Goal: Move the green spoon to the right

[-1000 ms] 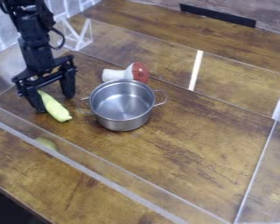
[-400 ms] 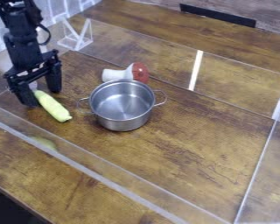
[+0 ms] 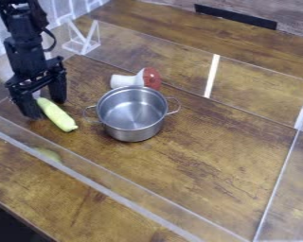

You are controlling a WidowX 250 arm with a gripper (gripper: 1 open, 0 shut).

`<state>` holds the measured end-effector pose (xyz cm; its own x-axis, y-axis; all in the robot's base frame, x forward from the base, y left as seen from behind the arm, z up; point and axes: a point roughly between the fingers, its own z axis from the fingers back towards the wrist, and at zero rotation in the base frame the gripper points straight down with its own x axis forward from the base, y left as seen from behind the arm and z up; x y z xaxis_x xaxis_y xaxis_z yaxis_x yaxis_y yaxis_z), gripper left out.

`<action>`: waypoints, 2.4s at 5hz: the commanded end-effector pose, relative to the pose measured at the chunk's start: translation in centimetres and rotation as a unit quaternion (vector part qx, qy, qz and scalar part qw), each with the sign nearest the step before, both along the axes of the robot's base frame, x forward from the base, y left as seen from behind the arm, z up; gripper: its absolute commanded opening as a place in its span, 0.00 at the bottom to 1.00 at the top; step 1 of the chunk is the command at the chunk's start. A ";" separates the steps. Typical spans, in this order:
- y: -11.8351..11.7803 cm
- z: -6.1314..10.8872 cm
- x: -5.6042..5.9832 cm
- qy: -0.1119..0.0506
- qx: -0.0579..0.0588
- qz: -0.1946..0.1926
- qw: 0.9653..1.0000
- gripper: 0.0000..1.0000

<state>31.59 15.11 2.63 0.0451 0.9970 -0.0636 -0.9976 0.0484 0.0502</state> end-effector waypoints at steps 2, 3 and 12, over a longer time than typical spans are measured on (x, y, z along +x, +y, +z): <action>-0.8 2.6 0.9 -0.017 0.018 -0.021 0.999 1.00; -2.2 2.7 1.8 -0.017 0.018 -0.029 0.999 0.00; -18.3 12.6 5.2 -0.056 -0.007 -0.193 0.980 0.00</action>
